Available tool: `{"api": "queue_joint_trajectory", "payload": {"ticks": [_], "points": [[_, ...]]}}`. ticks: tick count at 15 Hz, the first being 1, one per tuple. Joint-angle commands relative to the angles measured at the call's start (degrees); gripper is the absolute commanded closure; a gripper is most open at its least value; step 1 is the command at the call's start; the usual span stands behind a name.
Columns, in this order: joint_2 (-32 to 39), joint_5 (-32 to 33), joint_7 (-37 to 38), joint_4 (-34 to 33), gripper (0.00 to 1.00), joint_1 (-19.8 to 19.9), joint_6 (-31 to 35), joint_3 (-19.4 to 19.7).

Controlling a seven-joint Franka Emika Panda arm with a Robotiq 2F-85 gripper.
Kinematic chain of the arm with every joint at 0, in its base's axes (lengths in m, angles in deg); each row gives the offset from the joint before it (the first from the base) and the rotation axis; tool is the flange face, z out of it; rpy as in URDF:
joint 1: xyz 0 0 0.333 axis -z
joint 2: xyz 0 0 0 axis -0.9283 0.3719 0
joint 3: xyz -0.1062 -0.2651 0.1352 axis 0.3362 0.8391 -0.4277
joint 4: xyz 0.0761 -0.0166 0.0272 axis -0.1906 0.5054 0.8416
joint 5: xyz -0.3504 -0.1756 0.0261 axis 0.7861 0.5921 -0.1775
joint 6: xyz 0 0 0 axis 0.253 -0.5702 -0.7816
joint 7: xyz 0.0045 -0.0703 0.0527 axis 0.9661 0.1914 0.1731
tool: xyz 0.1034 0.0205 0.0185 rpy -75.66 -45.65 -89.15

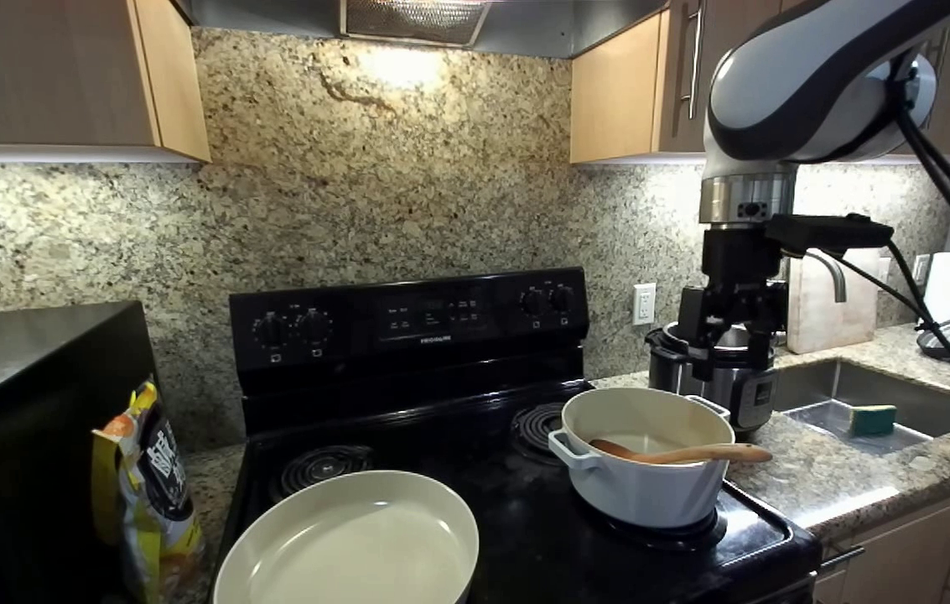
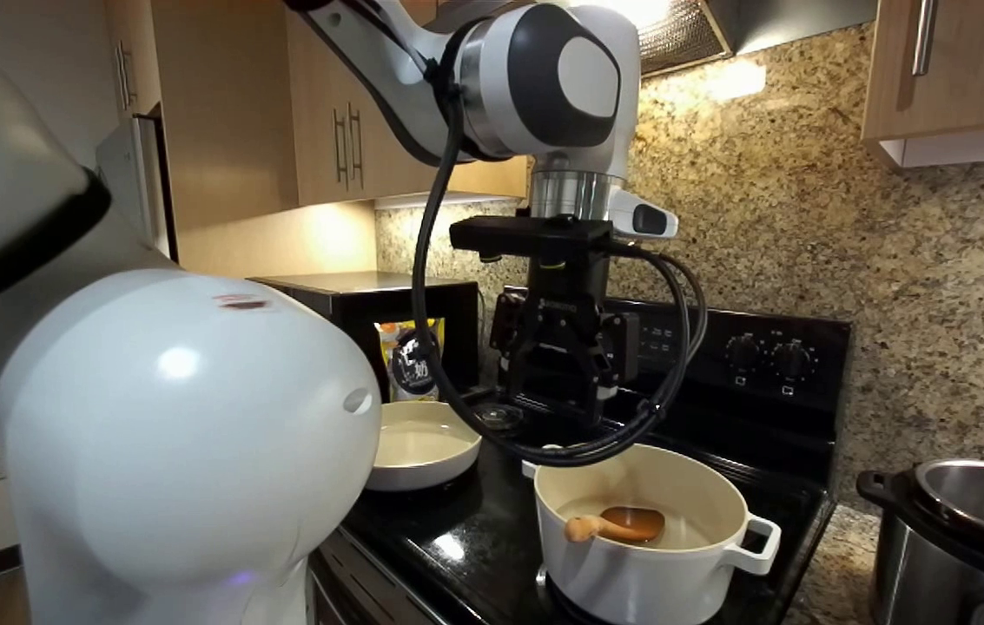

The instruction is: Stir the pot on the stove with the wooden spoon

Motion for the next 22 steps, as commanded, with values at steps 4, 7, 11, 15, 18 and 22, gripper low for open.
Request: {"api": "queue_joint_trajectory", "payload": {"ticks": [4, 7, 11, 15, 18, 22], "points": [[5.0, -0.9, -3.2, 0.0, 0.00, 1.6, -0.3, 0.8], [9.1, -1.2, -5.6, 0.3, 0.00, 2.0, 1.3, 2.9], [17.3, -1.9, -10.1, -0.1, 0.00, 2.7, 1.4, 5.5], [25.2, -3.5, -14.5, -2.0, 0.00, 2.5, 3.5, 6.7], [29.6, -4.7, -15.9, -4.1, 0.00, 3.2, 4.9, 6.4], [32.0, -3.0, -14.3, -7.7, 0.00, 4.6, 4.7, 5.5]]}}
